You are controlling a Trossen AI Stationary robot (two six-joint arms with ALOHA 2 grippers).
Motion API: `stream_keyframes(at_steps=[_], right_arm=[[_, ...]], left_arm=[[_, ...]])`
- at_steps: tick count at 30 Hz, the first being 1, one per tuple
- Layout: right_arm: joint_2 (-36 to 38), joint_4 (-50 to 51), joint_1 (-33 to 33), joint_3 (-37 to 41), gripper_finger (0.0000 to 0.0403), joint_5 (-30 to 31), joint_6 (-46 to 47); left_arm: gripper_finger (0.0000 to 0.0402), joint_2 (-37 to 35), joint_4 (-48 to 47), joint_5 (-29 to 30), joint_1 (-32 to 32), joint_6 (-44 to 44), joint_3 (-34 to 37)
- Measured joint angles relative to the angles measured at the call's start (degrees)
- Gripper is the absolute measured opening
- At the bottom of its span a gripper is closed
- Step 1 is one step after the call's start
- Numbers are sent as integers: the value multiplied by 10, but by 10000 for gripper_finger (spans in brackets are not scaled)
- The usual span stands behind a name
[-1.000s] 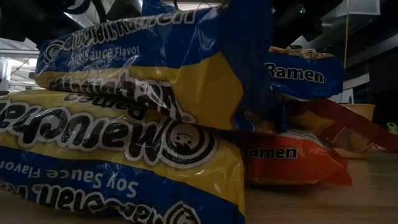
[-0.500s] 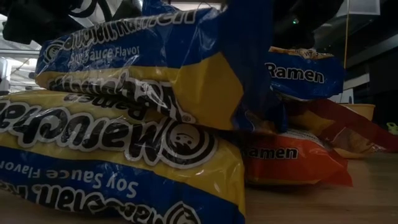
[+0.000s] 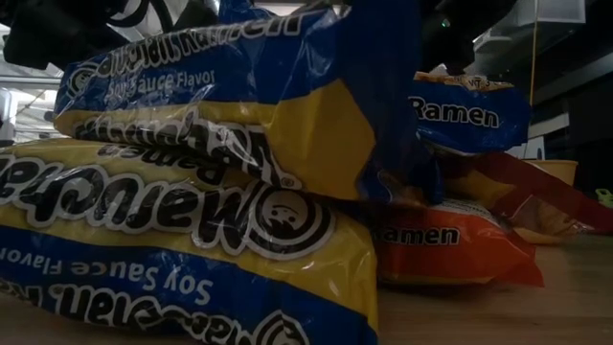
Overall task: Sort Maruchan noodles
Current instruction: Put the orange noodle pack into the blue bin
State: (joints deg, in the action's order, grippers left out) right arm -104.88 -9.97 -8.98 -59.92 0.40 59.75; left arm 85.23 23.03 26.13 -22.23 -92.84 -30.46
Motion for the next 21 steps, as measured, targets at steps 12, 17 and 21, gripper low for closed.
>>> stream_keyframes(at_steps=[12,17,21], right_arm=[[-4,-5,0,0,280,-1,-10],[-4,-4,0,-1,280,-15,-16],[-3,-2,0,-1,280,-16,-17]], left_arm=[[155,0,11,6,2,-1,0],[133,0,23,-6,2,-1,0],[119,-1,25,-13,2,0,0]])
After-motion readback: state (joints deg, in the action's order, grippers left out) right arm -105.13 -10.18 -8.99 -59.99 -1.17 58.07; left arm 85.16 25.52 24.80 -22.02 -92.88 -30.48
